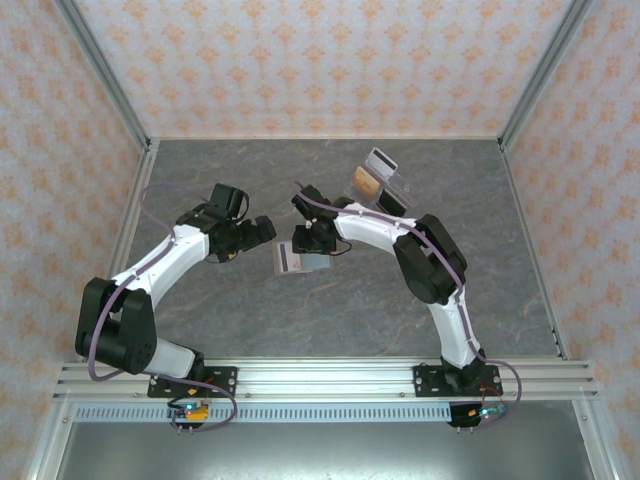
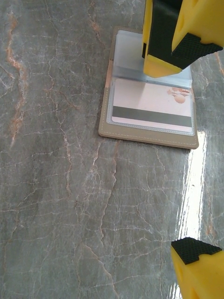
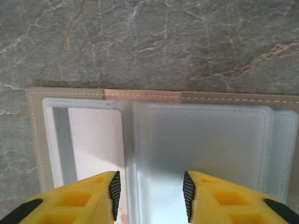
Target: Take the credit cards out of the card holder
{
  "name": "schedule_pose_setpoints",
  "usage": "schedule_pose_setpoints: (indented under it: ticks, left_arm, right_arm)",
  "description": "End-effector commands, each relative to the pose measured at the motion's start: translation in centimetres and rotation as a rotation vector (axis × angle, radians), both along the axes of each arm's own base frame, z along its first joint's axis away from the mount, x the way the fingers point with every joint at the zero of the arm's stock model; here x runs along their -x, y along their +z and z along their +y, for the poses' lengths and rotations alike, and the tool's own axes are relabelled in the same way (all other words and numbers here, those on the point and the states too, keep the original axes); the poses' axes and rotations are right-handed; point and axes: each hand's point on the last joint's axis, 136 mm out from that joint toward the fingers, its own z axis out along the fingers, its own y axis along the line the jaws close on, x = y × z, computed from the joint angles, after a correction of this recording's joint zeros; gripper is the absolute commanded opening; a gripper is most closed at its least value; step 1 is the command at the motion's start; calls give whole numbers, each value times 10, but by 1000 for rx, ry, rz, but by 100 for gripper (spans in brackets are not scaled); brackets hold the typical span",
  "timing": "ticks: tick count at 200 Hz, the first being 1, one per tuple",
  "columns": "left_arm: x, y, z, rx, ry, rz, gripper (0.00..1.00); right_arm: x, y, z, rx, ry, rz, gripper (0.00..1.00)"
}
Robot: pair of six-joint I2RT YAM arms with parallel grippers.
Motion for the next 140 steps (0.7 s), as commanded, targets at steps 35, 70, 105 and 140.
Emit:
schedule_pose_setpoints:
  ticks: [35,70,105,140]
  left_arm:
    - [-4,-10,-16,93,-7,6,100]
    - [-8,-14,-29,136,-34,17,97]
    - [-10,-17,-57,206,-101,26,80]
    - [-11,-29,-79,218,-149,65,54]
  right_arm:
    - [6,-16,-50,113,-130,6,40]
    - [1,7,-42,2,-139,-22,37]
    - [-5,42,-25,-181,-111,-41,37]
    - [-2,35,-13,-286,-106,38,30]
